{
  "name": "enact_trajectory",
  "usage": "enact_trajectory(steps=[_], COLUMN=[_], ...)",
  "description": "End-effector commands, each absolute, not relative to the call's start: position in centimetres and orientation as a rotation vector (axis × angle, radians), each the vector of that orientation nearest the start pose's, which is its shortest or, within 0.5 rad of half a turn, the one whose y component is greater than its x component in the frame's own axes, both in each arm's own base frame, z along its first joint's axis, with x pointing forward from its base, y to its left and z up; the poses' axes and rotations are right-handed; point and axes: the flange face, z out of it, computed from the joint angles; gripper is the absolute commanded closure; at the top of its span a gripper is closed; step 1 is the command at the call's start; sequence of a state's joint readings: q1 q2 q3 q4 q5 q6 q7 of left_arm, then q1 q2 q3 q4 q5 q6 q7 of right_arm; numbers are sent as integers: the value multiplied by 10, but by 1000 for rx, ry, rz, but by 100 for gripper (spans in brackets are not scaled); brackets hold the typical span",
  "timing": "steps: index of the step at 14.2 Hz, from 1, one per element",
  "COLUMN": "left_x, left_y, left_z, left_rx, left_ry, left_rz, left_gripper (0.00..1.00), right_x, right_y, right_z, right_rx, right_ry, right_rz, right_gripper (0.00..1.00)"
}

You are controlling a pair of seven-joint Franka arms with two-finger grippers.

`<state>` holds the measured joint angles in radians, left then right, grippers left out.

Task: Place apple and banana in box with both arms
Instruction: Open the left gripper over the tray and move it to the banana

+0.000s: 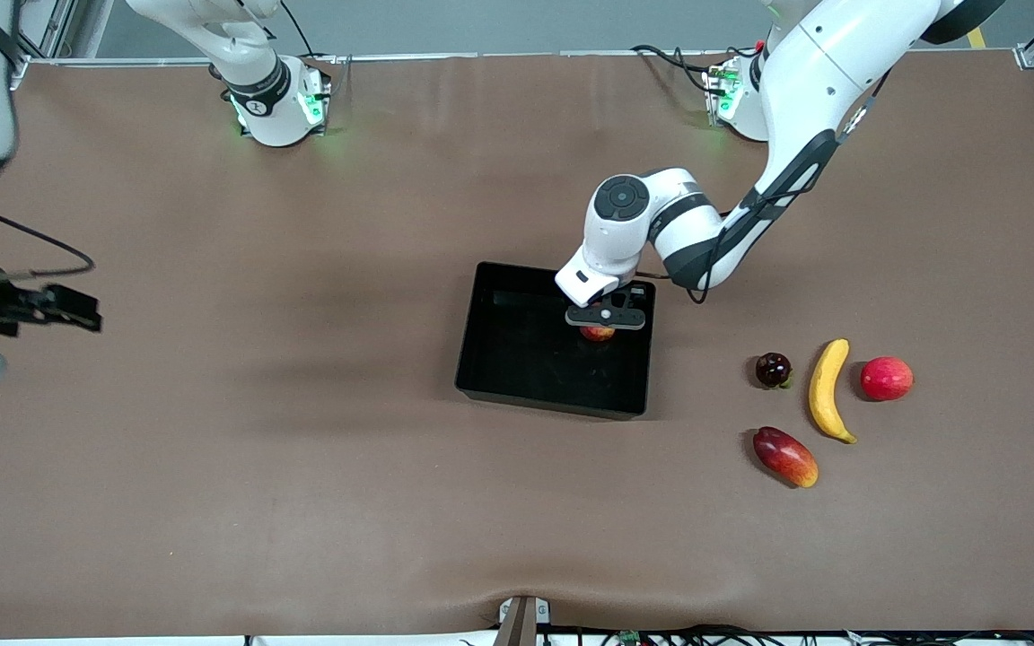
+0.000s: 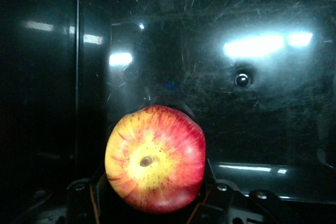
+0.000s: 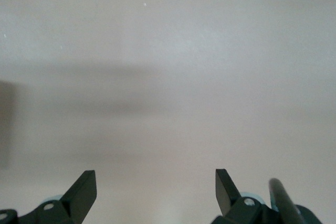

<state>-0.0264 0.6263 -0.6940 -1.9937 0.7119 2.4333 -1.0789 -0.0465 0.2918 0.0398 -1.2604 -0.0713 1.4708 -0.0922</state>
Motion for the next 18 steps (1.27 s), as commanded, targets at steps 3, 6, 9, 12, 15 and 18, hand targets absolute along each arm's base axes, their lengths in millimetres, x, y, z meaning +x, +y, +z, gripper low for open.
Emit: enact_trajectory(steps=[3, 6, 9, 12, 15, 18], left_x=[461, 466, 479, 493, 517, 564], left_y=[-398, -399, -398, -400, -398, -353], left_z=[212, 225, 255, 288, 323, 360], left_rx=[-3130, -3126, -3116, -3130, -3071, -3049], left_ry=[121, 111, 94, 60, 19, 91], left_rz=[-172, -209, -286, -344, -307, -199], left_gripper=[0, 0, 0, 0, 0, 0], right_x=[568, 563, 541, 533, 541, 549], right_y=[-42, -39, -12, -10, -5, -21], right_z=[586, 593, 592, 588, 616, 637], right_rx=[-3175, -3124, -3151, -3176, -3163, -3180], right_ry=[-131, -122, -200, -250, -466, -426], right_rz=[203, 138, 63, 7, -55, -67], right_gripper=[0, 0, 0, 0, 0, 0])
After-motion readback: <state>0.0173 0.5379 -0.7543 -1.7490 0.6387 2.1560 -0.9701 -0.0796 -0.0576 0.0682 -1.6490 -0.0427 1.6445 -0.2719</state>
